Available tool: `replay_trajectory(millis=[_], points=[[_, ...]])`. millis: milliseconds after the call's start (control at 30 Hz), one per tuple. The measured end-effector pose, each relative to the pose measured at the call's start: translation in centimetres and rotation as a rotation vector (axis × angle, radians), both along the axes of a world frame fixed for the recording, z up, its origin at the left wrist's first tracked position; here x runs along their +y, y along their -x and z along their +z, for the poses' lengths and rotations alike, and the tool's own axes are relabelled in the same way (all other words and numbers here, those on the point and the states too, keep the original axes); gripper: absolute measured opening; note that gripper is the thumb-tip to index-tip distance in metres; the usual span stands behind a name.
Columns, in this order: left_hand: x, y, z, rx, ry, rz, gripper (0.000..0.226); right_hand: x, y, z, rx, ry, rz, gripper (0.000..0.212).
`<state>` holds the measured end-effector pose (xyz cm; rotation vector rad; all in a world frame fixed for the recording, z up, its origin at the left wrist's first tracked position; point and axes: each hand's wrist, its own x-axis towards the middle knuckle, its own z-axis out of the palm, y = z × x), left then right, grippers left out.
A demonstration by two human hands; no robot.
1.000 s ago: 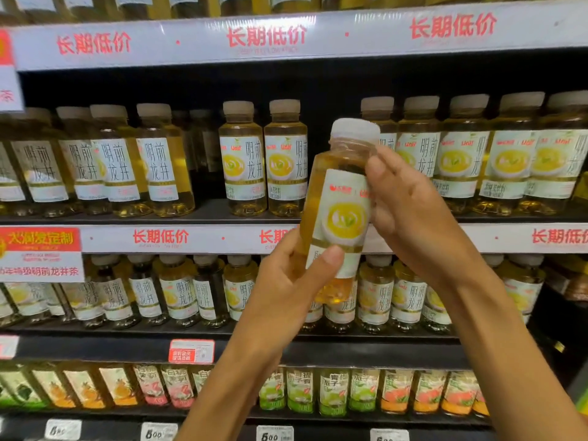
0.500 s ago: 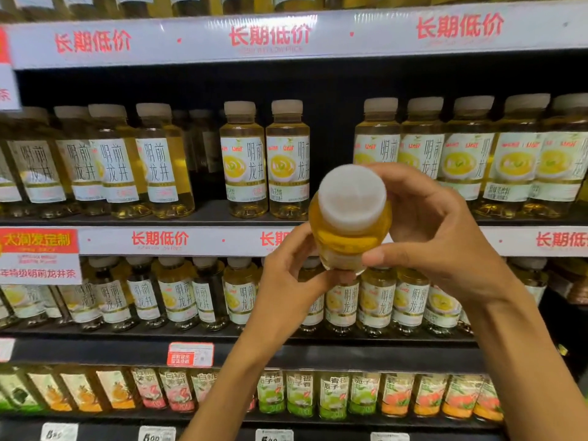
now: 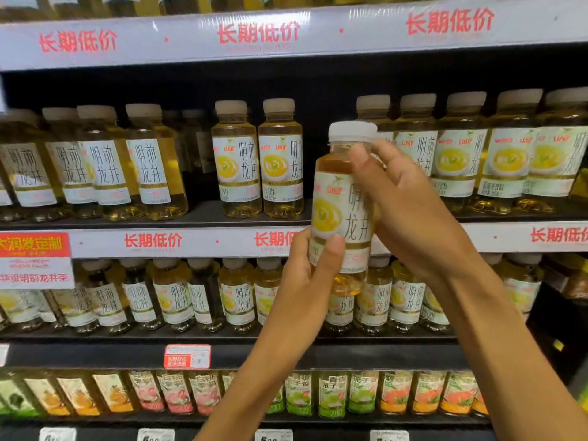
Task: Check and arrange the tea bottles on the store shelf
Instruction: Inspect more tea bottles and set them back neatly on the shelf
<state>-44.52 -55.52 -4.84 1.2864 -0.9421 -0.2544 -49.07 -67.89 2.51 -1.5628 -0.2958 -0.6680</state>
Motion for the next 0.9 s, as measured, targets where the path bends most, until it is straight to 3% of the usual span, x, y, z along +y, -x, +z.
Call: replay_trajectory(millis=[200, 300, 500, 700, 900], points=[[0.3, -0.5, 0.7, 0.098, 0.027, -0.118, 0.046, -0.7, 0.0, 0.7, 0.01, -0.106, 0.169, 0.05], [-0.5, -0.6, 1.2, -0.007, 0.046, -0.008, 0.038, -1.1, -0.3, 1.1, -0.069, -0.073, 0.145, 0.045], [-1.9, -2.2, 2.3, -0.169, 0.068, 0.088, 0.05, -2.1, -1.5, 2.4, -0.181, -0.047, 0.113, 0.044], [-3.4, -3.3, 1.7, -0.155, 0.17, 0.268, 0.053, -2.7, -2.3, 1.9, -0.136, 0.125, -0.107, 0.046], [-4.9, -3.5, 1.1, -0.164, 0.172, 0.468, 0.058, -3.1, -2.7, 1.9, -0.282, 0.268, -0.325, 0.042]])
